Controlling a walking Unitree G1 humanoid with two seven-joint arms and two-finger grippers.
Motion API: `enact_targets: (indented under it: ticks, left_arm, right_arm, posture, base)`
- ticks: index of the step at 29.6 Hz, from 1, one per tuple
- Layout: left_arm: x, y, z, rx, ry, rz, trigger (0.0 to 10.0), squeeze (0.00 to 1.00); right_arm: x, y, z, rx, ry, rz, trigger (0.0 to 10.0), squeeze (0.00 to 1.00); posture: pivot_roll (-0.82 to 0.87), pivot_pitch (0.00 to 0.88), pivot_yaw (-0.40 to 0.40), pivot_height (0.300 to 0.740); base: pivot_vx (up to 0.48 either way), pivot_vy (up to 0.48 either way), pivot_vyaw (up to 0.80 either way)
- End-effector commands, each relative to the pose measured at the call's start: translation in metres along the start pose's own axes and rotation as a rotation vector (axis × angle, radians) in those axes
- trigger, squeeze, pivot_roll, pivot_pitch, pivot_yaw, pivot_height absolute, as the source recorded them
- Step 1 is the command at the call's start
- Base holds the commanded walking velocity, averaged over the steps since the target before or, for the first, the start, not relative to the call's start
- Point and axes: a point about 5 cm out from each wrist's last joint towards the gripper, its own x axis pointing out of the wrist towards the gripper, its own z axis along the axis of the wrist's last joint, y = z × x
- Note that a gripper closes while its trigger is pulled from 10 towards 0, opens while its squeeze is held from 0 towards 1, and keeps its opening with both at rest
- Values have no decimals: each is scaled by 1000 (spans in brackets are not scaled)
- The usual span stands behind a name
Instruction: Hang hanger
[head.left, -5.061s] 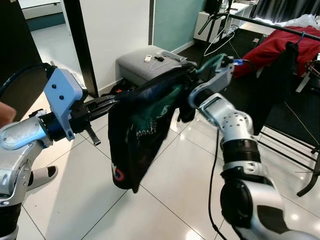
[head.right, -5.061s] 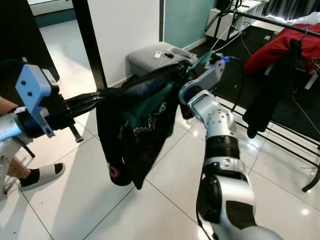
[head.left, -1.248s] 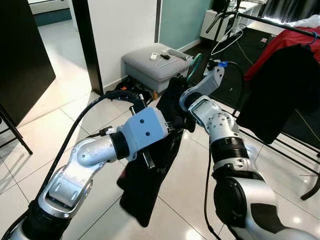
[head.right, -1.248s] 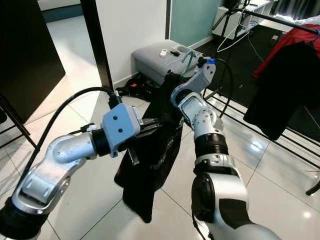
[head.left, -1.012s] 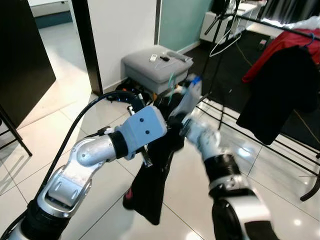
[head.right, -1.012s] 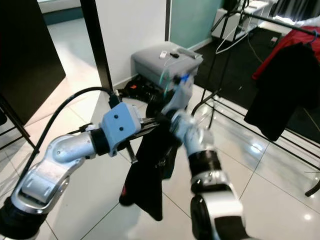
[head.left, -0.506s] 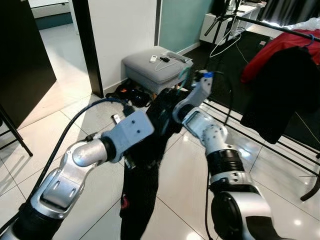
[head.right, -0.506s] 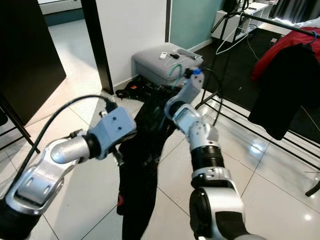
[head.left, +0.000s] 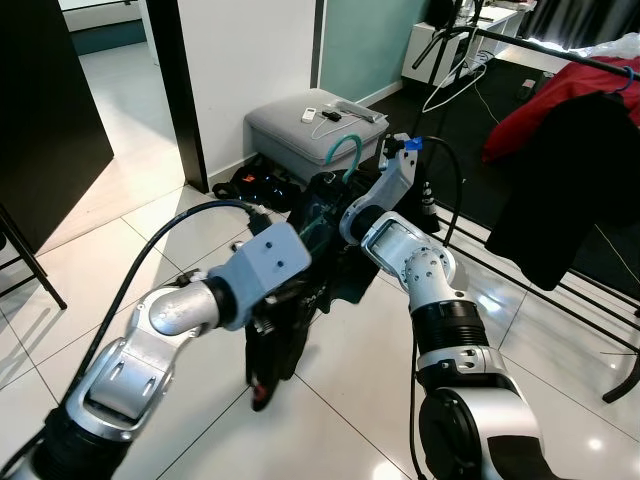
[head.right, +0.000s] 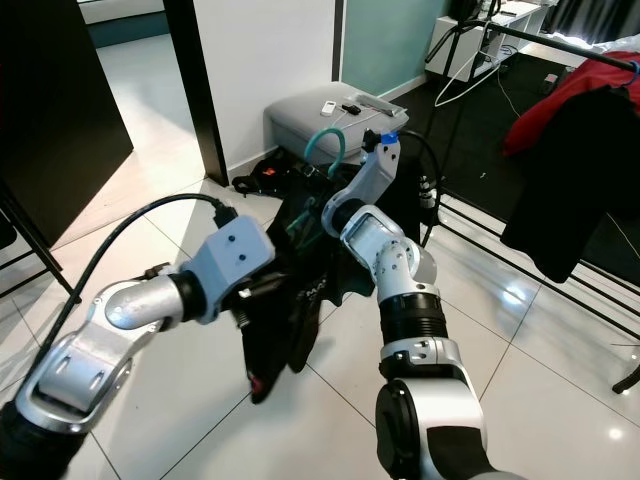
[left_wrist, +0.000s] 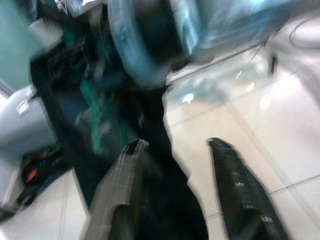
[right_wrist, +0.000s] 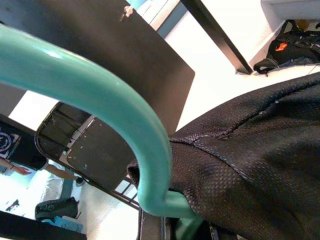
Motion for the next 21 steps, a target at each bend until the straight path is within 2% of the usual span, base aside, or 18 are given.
enact_targets:
  ticks: [1, 3, 7, 9, 15, 18, 20, 21]
  left_arm:
    - [-2, 1, 3, -12, -9, -9, 10000, 1000]
    - [-7, 5, 19, -36, -107, -18, 10000, 1000]
    - [-15, 12, 28, -17, -152, -13, 10000, 1000]
    - [-26, 26, 25, 23, -118, 35, 10000, 1000]
    - [-39, 45, 22, 48, -81, 136, 10000, 1000]
    - [-40, 44, 21, 48, -67, 137, 10000, 1000]
    - [-41, 33, 11, 32, -11, 69, 10000, 1000]
    - [-41, 33, 11, 32, -11, 69, 10000, 1000]
  right_arm:
    - [0, 2, 2, -12, -7, 12, 10000, 0]
    - [-1, 1, 4, -12, -5, 11, 10000, 0]
    - [-1, -1, 6, -14, -4, 9, 10000, 0]
    - [-3, -4, 11, -24, -8, 9, 10000, 0]
    - [-6, -7, 12, -60, 22, 39, 10000, 0]
    - [-8, -8, 11, -61, 32, 49, 10000, 0]
    - [-10, -7, 15, -37, 23, 77, 10000, 0]
    - [-10, -7, 15, -37, 23, 77, 10000, 0]
  posture:
    - [34, 73, -96, 740]
    - [37, 72, -98, 740]
    - [39, 71, -98, 740]
    - [42, 71, -98, 740]
    - [44, 69, -99, 740]
    - [42, 68, -96, 740]
    - [40, 67, -95, 740]
    - [40, 67, -95, 740]
  base:
    - [0, 0, 0]
    - [0, 0, 0]
    - [0, 0, 0]
    - [0, 0, 0]
    - [0, 0, 0]
    - [0, 0, 0]
    - [0, 0, 0]
    - [0, 0, 0]
